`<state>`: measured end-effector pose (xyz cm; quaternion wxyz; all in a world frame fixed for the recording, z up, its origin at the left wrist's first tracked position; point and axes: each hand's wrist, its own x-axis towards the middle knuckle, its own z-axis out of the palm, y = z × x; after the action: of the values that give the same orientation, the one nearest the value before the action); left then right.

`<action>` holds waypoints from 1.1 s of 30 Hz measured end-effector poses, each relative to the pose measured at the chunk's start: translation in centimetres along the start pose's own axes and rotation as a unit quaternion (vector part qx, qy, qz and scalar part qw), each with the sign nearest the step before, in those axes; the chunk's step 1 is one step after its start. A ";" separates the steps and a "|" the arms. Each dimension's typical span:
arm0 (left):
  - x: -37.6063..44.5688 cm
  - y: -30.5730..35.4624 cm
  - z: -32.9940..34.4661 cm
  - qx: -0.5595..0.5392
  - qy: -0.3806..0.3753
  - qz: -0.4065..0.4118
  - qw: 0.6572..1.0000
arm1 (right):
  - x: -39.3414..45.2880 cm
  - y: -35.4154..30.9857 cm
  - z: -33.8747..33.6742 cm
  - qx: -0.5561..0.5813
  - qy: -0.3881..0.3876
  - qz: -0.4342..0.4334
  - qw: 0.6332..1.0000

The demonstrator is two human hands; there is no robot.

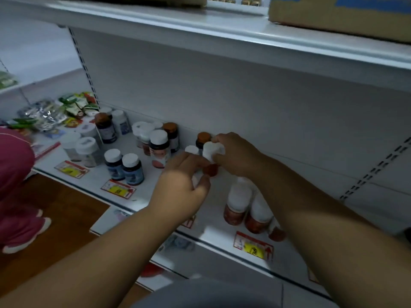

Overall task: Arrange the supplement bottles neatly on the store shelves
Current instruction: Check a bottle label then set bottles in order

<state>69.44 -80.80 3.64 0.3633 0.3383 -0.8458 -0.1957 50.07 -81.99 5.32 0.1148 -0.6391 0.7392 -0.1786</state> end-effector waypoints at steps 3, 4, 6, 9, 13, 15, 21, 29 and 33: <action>0.9 -2.9 -1.7 0.005 -0.031 0.019 0.999 | 3.5 -1.0 1.9 -0.051 -0.036 0.038 0.997; 1.1 -3.7 -2.1 0.003 -0.044 0.026 0.999 | 4.2 -1.2 2.3 -0.065 -0.035 0.050 0.996; 1.6 -5.1 -2.5 -0.007 -0.068 0.040 0.997 | 5.1 -1.6 3.0 -0.087 -0.022 0.060 0.994; 2.5 -6.6 -2.7 -0.025 -0.104 0.045 0.993 | 5.6 -2.1 3.4 -0.117 -0.017 0.063 0.991; 3.3 -8.5 -2.4 -0.045 -0.132 0.023 0.990 | 3.7 -2.7 1.6 -0.047 0.063 0.112 0.991; 3.9 -9.2 -2.1 -0.056 -0.138 0.017 0.989 | 2.2 -3.5 0.0 0.014 0.137 0.142 0.980; 4.6 -6.8 -0.9 -0.146 -0.172 0.029 0.974 | -3.2 -7.0 -3.1 0.209 0.263 0.180 0.925; 4.2 -2.6 2.0 -0.261 -0.277 0.063 0.922 | -9.9 -5.2 -4.9 0.263 0.244 0.206 0.910; 4.6 -0.8 3.0 -0.260 -0.302 0.099 0.912 | -12.1 -3.9 -6.4 0.266 0.240 0.203 0.911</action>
<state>65.24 -84.39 3.45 0.1836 0.0711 -0.8636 -0.4642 52.93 -69.78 12.01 0.1330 -0.3594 0.7834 -0.4894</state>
